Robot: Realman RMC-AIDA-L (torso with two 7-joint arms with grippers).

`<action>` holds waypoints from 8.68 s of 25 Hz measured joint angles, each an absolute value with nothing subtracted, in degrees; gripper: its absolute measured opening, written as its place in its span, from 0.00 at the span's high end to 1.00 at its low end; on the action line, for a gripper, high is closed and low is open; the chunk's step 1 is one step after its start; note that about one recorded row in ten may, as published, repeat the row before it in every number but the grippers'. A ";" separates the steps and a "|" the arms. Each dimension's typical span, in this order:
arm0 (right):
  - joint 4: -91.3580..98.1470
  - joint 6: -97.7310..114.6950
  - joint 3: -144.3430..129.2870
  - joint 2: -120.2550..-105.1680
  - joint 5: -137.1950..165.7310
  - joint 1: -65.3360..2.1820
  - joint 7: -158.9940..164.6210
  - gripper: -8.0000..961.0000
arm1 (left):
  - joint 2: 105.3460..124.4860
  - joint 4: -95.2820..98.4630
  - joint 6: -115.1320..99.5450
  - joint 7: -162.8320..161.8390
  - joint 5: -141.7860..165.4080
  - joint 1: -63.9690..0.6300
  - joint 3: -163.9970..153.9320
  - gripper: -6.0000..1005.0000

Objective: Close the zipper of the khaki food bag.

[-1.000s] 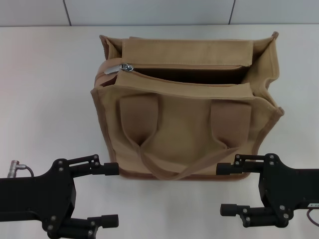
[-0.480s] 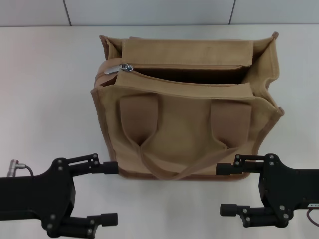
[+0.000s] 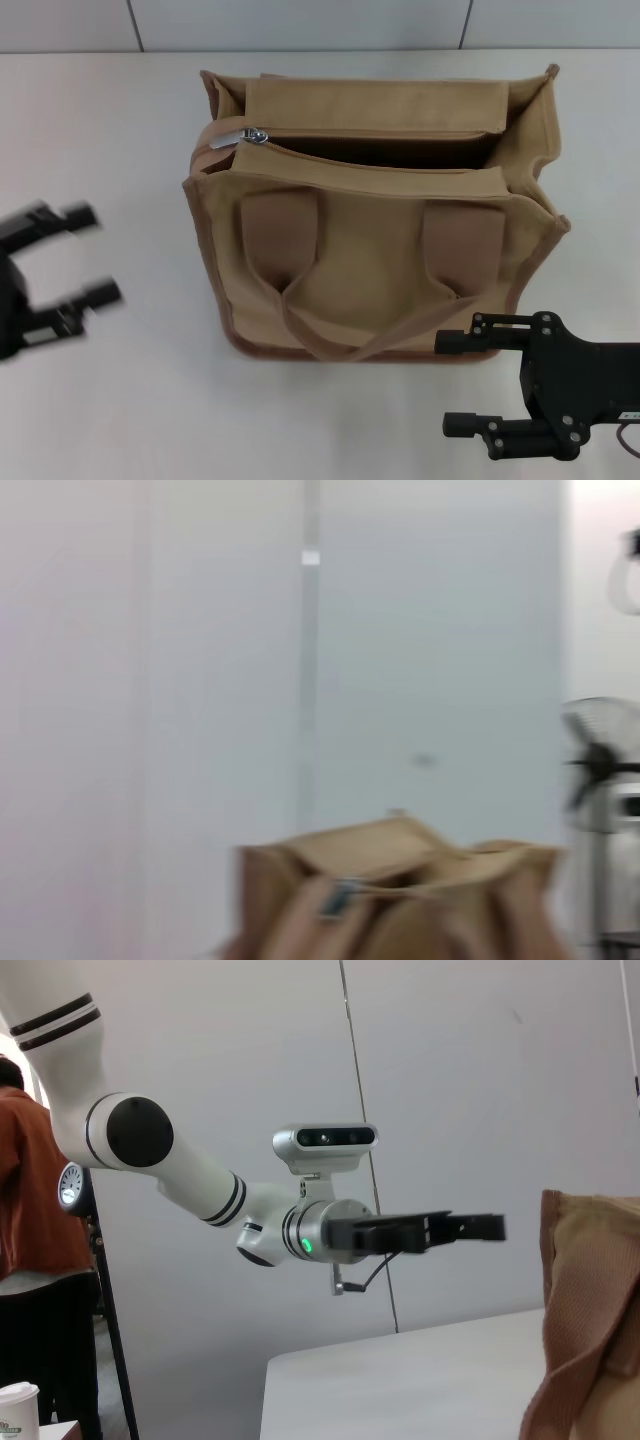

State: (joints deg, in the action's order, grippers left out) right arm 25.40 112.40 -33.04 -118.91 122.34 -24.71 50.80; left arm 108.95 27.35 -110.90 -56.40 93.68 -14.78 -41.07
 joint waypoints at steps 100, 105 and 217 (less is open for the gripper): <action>31.63 96.61 -45.89 -117.17 106.95 -49.44 142.86 0.69 | 118.67 17.94 -104.94 -45.35 93.57 -28.75 -28.85 0.95; 31.50 95.03 -48.05 -117.86 106.96 -50.74 143.83 0.69 | 118.67 17.45 -104.93 -45.09 93.53 -29.18 -28.99 0.95; 44.77 124.23 -35.26 -116.18 96.82 -29.44 96.45 0.45 | 118.43 11.38 -103.73 -47.29 84.67 -30.56 -26.36 0.88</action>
